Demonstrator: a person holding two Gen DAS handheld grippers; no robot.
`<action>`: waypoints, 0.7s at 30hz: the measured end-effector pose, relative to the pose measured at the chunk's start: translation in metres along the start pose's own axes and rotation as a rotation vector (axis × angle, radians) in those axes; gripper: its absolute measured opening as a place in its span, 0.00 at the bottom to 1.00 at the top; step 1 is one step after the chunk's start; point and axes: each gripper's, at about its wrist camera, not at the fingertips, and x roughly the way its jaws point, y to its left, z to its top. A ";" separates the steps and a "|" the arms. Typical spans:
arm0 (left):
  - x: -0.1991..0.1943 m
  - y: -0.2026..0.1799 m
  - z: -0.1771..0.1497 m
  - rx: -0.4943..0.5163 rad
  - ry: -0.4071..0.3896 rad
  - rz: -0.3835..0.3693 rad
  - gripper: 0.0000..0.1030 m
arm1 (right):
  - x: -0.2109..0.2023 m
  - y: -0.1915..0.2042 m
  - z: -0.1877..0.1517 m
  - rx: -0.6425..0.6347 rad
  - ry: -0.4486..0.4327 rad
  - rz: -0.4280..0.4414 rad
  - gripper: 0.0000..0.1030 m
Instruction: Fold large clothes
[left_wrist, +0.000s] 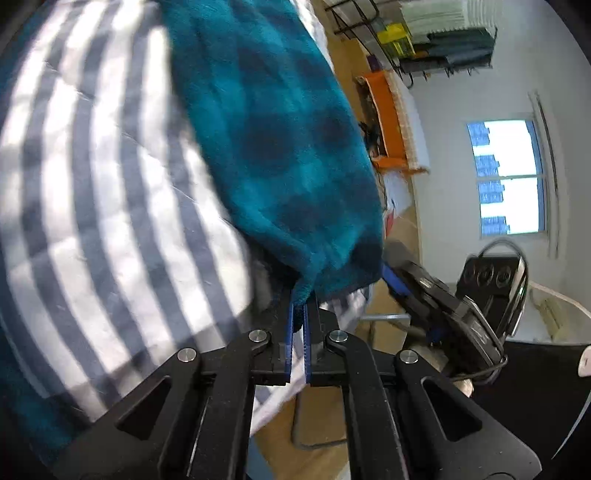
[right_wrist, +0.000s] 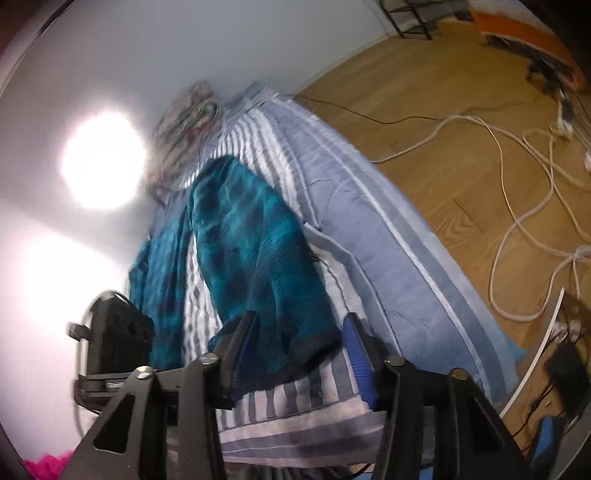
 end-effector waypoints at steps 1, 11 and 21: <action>0.000 -0.004 -0.004 0.017 0.000 0.011 0.01 | 0.004 0.003 0.001 -0.015 0.022 -0.014 0.21; -0.069 -0.038 -0.049 0.214 -0.091 0.117 0.33 | -0.041 0.057 0.015 -0.071 -0.060 0.001 0.06; -0.222 -0.006 -0.091 0.183 -0.374 0.178 0.33 | -0.042 0.183 0.013 -0.280 -0.080 0.170 0.05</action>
